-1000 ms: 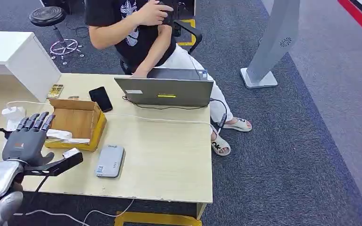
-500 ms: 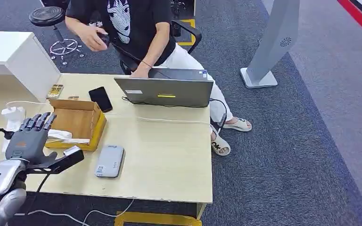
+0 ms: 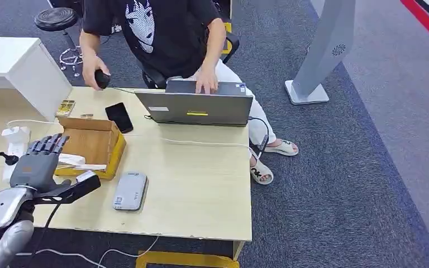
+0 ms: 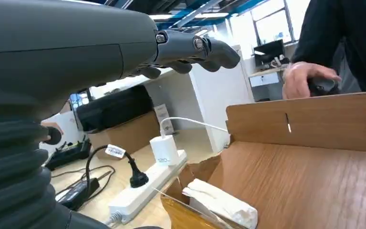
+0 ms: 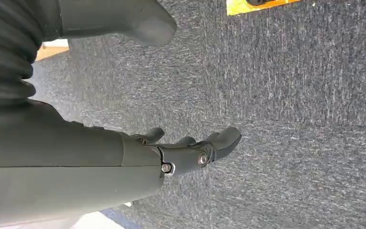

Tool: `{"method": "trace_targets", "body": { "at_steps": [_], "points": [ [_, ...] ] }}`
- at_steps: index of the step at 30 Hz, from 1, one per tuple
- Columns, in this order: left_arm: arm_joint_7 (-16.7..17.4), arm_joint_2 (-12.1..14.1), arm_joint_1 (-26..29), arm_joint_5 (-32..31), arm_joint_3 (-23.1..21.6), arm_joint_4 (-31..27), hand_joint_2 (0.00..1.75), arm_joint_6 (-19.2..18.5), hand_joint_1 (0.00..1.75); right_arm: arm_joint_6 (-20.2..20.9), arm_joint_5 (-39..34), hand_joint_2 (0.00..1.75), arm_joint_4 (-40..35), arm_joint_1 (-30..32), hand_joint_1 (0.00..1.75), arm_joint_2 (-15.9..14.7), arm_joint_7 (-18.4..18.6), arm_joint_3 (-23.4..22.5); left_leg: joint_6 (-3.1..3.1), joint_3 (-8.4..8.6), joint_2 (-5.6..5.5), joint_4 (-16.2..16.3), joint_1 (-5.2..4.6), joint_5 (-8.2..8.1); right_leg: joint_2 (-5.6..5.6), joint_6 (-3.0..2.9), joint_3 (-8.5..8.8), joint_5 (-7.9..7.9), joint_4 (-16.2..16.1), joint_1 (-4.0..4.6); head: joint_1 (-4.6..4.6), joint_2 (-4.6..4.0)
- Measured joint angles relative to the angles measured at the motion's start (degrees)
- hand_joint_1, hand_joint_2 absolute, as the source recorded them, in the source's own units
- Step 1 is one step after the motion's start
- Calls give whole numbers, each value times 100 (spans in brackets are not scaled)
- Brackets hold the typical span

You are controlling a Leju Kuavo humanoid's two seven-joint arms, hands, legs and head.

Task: Pass the card to the sensor for recognition and then transmit it.

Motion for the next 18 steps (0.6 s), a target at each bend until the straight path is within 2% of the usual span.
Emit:
{"method": "trace_targets", "body": {
  "at_steps": [6,13,18],
  "points": [
    [-42,-68,-102,7,-4,142,175,0,2,-20,13,175,88,-23,0,-44,-9,0,0,0,3,0,0,0,2,0,-1,0,0,0,-2,0],
    [-63,-114,-155,44,-9,254,175,41,28,-61,59,175,160,-43,0,-77,-11,0,0,0,2,0,0,0,2,0,-1,0,0,0,0,0],
    [-70,-133,-173,48,-15,317,175,68,30,-92,57,175,219,-65,0,-96,-17,0,0,0,3,0,0,0,2,0,-1,0,0,0,-2,0]
  ]
}}
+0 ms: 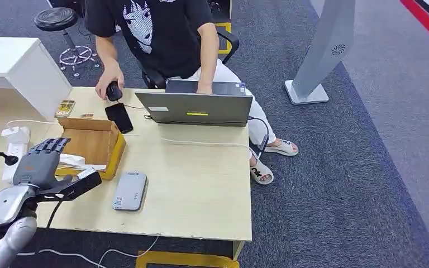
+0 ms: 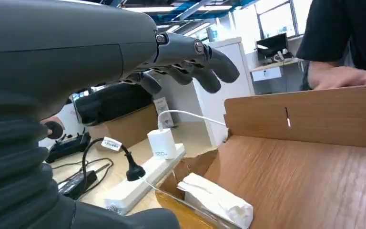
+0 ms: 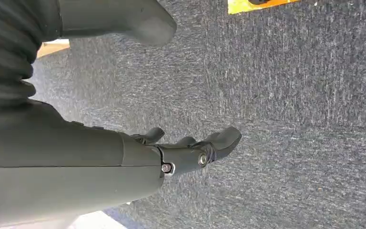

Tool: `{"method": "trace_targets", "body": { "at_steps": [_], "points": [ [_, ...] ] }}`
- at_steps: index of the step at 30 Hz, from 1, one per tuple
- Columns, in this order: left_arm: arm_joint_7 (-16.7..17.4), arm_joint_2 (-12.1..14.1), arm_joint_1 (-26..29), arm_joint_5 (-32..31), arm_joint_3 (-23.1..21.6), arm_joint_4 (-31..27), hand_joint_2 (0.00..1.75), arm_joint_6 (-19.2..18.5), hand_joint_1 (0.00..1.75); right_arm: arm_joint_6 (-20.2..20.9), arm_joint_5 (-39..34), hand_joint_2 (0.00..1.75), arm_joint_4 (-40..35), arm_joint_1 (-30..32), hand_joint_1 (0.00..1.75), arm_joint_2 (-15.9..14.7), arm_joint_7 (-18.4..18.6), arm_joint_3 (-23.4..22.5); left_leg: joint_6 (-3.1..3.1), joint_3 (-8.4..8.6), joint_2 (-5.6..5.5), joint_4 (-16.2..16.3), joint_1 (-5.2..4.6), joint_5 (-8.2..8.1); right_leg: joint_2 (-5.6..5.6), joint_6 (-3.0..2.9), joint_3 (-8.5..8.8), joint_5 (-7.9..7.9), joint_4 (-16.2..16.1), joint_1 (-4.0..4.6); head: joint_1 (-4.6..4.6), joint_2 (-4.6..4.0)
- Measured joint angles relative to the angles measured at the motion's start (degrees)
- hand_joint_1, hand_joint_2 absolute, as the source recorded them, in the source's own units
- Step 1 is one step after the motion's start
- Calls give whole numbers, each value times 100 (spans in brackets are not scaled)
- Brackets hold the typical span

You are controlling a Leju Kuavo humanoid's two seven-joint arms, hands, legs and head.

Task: Pass the card to the sensor for recognition and then transmit it.

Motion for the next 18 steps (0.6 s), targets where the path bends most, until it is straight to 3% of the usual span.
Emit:
{"method": "trace_targets", "body": {
  "at_steps": [18],
  "points": [
    [0,-22,-71,2,-72,107,175,-4,33,-59,0,175,131,-30,0,-35,-11,0,0,0,-1,0,0,0,0,0,0,0,0,0,2,0]
  ]
}}
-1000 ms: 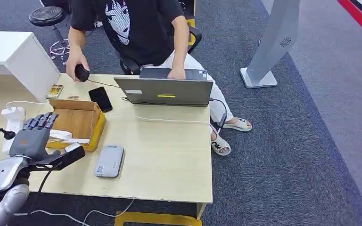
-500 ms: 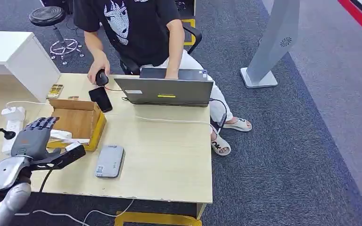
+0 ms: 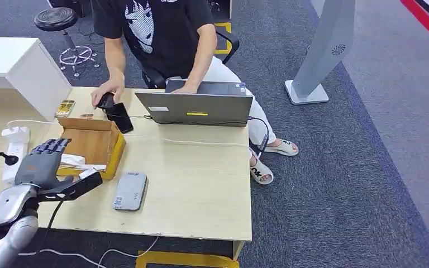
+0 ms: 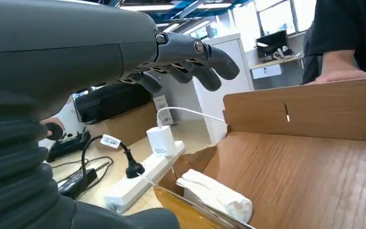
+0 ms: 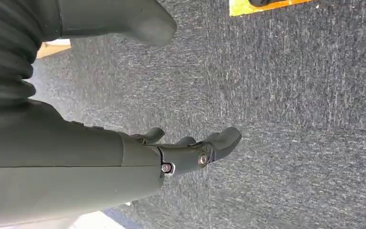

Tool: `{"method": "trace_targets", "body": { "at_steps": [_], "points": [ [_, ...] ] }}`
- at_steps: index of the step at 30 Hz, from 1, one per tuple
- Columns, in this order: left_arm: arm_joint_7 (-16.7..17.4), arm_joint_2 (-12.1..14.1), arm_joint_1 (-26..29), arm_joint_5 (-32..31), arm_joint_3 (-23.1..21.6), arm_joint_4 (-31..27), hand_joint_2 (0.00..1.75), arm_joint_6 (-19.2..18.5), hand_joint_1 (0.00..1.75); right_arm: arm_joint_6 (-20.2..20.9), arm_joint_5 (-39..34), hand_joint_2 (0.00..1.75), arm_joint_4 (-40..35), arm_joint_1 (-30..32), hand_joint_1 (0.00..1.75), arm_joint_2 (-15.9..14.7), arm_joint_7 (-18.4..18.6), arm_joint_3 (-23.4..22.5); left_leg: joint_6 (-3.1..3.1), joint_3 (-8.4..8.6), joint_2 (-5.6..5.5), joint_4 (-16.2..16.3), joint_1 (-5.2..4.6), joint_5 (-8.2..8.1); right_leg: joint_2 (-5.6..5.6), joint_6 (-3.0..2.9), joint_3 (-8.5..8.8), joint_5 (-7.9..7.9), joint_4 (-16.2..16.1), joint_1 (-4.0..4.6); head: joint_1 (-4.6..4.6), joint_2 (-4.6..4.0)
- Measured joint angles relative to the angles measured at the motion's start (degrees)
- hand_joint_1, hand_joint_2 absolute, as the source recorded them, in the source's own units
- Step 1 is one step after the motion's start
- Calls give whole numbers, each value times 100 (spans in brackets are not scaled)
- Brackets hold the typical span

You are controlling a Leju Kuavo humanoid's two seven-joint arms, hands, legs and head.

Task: Pass the card to the sensor for recognition and then transmit it.

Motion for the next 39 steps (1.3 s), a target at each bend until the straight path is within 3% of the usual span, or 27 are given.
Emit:
{"method": "trace_targets", "body": {
  "at_steps": [13,29,39],
  "points": [
    [2,-102,-166,-96,-168,94,175,-4,44,-65,-4,175,135,-41,0,-55,-17,7,0,0,0,0,0,0,0,0,1,0,0,0,0,0],
    [9,-264,-340,-146,-319,400,175,11,35,-140,15,175,293,-98,0,-125,-33,24,0,0,1,0,0,0,1,0,0,0,0,0,0,0],
    [20,-256,-331,-166,-337,485,175,11,42,-190,2,175,385,-98,0,-168,-33,44,0,-1,0,0,0,0,0,0,1,0,1,0,0,0]
  ]
}}
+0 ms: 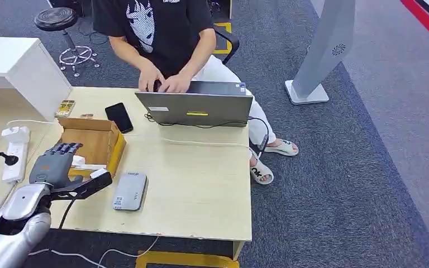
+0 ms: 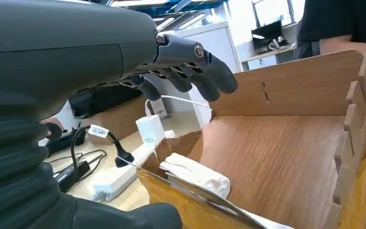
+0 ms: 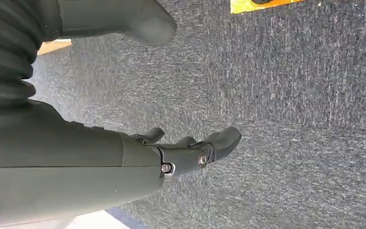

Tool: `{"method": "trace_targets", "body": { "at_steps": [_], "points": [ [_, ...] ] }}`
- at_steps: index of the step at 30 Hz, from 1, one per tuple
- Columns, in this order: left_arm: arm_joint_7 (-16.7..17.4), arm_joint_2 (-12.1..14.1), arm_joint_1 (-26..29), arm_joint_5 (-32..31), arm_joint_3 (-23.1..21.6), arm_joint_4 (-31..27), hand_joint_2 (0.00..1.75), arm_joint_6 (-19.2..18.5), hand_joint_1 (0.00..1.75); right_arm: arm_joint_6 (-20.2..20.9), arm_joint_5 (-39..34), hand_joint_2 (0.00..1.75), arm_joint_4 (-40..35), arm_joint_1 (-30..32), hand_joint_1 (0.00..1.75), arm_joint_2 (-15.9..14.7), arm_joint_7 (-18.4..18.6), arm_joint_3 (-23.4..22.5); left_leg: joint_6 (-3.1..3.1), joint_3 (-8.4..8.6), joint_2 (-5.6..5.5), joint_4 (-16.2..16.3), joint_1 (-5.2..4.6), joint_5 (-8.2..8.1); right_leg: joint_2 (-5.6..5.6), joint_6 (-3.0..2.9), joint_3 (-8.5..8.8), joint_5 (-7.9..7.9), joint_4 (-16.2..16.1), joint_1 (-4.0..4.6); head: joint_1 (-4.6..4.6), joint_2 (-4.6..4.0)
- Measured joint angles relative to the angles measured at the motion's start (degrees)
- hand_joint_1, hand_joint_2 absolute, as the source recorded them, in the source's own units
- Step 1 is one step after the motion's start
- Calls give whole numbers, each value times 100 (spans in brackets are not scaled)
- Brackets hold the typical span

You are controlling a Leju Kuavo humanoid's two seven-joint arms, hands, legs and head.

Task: Pass the card to the sensor for recognition and then transmit it.

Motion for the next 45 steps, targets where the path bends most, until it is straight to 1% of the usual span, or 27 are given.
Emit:
{"method": "trace_targets", "body": {
  "at_steps": [5,11,22,25,26,29,36,38,41,42,43,45],
  "points": [
    [17,0,14,-28,0,22,175,-2,42,-20,0,175,28,0,0,-13,0,7,0,0,0,0,0,0,0,0,0,0,0,0,0,0],
    [24,0,23,-31,0,26,175,-4,52,-31,0,175,48,-1,0,-20,0,9,0,0,-1,0,0,0,0,0,0,0,1,0,0,0],
    [48,-15,37,-48,0,72,175,42,52,-52,0,175,59,-1,0,-35,0,11,0,0,-1,0,0,0,0,0,0,0,1,0,0,0],
    [50,-17,37,-48,0,72,175,44,51,-59,0,175,66,-1,0,-37,0,11,0,1,-1,0,0,0,0,0,0,0,1,0,0,0],
    [48,-20,37,-48,0,72,175,46,47,-63,0,175,68,-1,0,-37,0,13,0,1,-1,0,0,0,0,0,0,0,1,0,0,0],
    [33,-46,36,-57,0,85,175,59,52,-74,-4,175,70,-3,0,-41,0,15,0,1,-1,0,0,0,0,0,0,0,1,0,0,0],
    [-4,-72,35,-76,-2,131,175,61,51,-79,-59,175,72,-6,0,-55,0,50,0,1,0,0,0,0,0,0,0,0,1,0,0,0],
    [-4,-87,35,-76,-2,140,175,61,61,-79,-61,175,72,-6,0,-57,0,57,0,1,-1,0,0,0,0,0,0,0,1,0,2,0],
    [-4,-105,35,-79,-2,155,175,63,72,-79,-66,175,72,-7,0,-59,0,63,0,1,0,0,0,0,0,0,0,0,1,0,0,0],
    [-4,-109,35,-81,-4,164,175,63,68,-79,-66,175,72,-7,0,-59,0,65,0,1,0,0,0,0,0,0,0,0,1,0,0,0],
    [-7,-109,35,-83,-4,168,175,66,70,-79,-66,175,74,-7,0,-61,0,66,0,1,0,0,0,0,0,0,-1,0,1,0,0,0],
    [-11,-111,35,-90,-9,186,175,77,66,-79,-66,175,74,-7,0,-61,0,74,0,1,0,0,0,0,0,0,-1,0,1,0,0,0]
  ]
}}
